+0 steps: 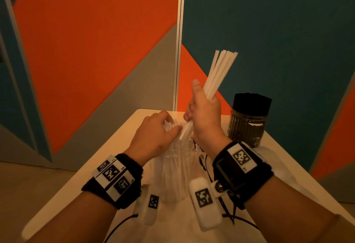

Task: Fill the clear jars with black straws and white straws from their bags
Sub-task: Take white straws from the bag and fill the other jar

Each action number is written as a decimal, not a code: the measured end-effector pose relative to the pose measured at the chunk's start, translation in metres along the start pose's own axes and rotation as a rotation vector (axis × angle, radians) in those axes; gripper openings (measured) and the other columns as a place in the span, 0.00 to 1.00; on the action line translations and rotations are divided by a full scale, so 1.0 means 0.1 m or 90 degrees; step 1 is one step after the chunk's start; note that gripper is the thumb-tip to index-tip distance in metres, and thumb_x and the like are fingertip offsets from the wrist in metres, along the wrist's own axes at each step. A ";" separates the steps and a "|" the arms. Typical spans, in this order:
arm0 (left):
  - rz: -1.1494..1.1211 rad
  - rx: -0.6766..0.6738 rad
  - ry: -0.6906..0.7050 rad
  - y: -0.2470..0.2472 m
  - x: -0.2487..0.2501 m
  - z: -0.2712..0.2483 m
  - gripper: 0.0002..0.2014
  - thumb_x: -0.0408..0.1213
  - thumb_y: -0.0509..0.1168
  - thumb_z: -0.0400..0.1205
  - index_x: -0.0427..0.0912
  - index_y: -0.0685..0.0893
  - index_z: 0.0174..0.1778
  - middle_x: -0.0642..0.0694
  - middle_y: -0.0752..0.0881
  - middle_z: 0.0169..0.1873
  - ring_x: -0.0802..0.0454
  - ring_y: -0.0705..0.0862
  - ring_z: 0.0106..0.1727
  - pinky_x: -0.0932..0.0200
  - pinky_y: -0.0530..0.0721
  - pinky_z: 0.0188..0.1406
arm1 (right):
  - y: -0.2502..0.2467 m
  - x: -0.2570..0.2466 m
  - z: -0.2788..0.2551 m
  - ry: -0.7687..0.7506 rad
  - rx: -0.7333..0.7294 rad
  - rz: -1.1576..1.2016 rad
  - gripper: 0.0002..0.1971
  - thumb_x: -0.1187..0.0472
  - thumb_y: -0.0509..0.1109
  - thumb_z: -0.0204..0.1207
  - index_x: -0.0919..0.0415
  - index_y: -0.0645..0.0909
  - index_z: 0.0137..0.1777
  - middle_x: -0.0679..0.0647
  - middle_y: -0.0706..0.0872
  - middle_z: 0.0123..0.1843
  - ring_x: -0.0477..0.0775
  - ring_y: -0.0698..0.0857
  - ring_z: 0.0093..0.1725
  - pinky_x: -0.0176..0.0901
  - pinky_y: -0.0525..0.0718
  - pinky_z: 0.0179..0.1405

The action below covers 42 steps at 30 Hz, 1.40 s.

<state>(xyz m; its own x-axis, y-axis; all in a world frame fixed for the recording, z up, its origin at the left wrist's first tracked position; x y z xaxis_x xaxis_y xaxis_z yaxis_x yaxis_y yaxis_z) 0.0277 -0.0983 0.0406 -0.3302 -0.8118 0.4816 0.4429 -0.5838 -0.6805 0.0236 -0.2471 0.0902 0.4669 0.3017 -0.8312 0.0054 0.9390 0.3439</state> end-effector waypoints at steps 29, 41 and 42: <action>-0.273 0.170 0.315 -0.82 1.11 -0.08 0.19 0.48 0.54 0.89 0.49 0.80 0.72 0.57 0.82 0.66 0.64 0.78 0.69 0.66 0.76 0.66 | -0.10 0.40 -0.23 -0.097 -0.096 -0.424 0.08 0.46 0.73 0.79 0.47 0.81 0.49 0.46 0.84 0.44 0.38 0.82 0.39 0.30 0.72 0.33; 0.145 -0.126 0.296 -0.06 0.99 -0.15 0.22 0.54 0.48 0.90 0.52 0.84 0.67 0.53 0.87 0.64 0.50 0.85 0.63 0.49 0.81 0.60 | -0.23 0.37 -0.43 -0.081 -0.203 -0.508 0.03 0.58 0.69 0.81 0.48 0.80 0.50 0.56 0.78 0.58 0.54 0.79 0.61 0.46 0.80 0.59; 0.157 -0.124 0.309 -0.04 0.97 -0.17 0.24 0.56 0.47 0.89 0.52 0.84 0.68 0.54 0.86 0.66 0.51 0.84 0.65 0.49 0.81 0.62 | -0.28 0.37 -0.48 -0.079 -0.223 -0.534 0.08 0.53 0.70 0.81 0.49 0.83 0.58 0.54 0.78 0.61 0.52 0.77 0.65 0.45 0.78 0.65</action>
<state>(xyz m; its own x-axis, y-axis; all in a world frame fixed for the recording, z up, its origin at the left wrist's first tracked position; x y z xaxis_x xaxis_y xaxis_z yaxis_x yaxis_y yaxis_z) -0.0204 -0.1740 0.0805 -0.6022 -0.7981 0.0188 0.4086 -0.3283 -0.8516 -0.0019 -0.2549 0.0291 0.5224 -0.5025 -0.6889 0.1266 0.8446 -0.5201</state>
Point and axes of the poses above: each hand's wrist, its own z-axis towards the middle knuckle, its own y-axis out of the palm, x = y × z, the point moved 10 cm from there along z, towards the middle knuckle
